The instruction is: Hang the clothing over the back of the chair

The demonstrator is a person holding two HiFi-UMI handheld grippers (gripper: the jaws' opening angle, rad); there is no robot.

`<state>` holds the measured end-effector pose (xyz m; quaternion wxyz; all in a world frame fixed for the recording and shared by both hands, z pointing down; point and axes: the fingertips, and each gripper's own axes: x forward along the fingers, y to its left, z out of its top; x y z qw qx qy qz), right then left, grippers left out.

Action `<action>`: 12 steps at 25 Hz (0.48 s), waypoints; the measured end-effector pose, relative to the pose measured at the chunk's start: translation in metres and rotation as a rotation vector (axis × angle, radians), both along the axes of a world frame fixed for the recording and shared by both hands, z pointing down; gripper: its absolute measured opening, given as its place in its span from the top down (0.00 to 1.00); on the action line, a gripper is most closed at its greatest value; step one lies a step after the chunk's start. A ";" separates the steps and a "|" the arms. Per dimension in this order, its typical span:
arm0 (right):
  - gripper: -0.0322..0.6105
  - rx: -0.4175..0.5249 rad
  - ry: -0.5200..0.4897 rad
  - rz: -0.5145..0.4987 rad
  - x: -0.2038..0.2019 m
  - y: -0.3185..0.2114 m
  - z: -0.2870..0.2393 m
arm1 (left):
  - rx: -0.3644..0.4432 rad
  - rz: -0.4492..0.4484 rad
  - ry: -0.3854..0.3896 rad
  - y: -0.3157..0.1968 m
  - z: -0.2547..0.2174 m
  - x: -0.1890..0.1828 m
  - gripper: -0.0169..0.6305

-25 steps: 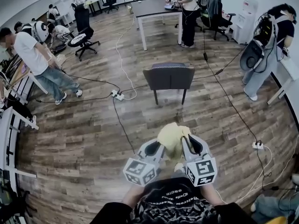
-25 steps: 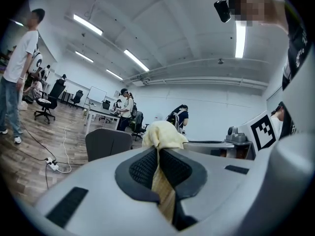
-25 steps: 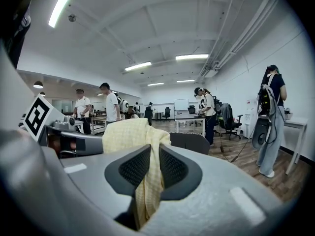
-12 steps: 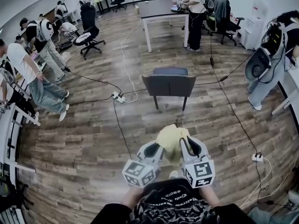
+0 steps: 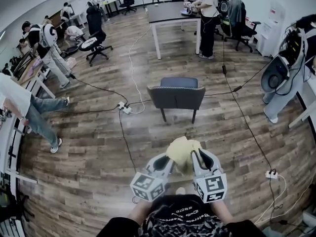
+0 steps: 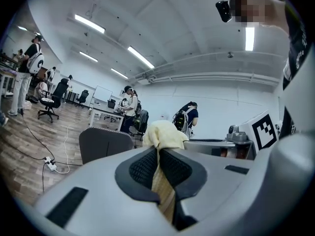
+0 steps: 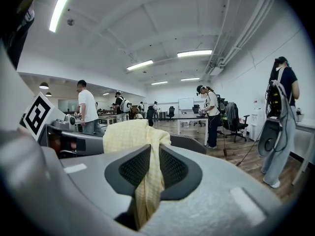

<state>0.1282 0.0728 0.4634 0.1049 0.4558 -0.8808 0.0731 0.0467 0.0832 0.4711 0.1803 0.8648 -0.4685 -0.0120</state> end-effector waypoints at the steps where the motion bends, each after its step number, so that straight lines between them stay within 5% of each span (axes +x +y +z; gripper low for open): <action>1: 0.86 0.003 -0.001 0.000 -0.001 -0.001 0.000 | 0.000 0.001 -0.003 -0.001 0.000 0.000 0.94; 12: 0.86 -0.021 -0.007 -0.008 -0.003 -0.016 0.005 | -0.007 -0.001 -0.013 -0.019 0.000 -0.001 0.94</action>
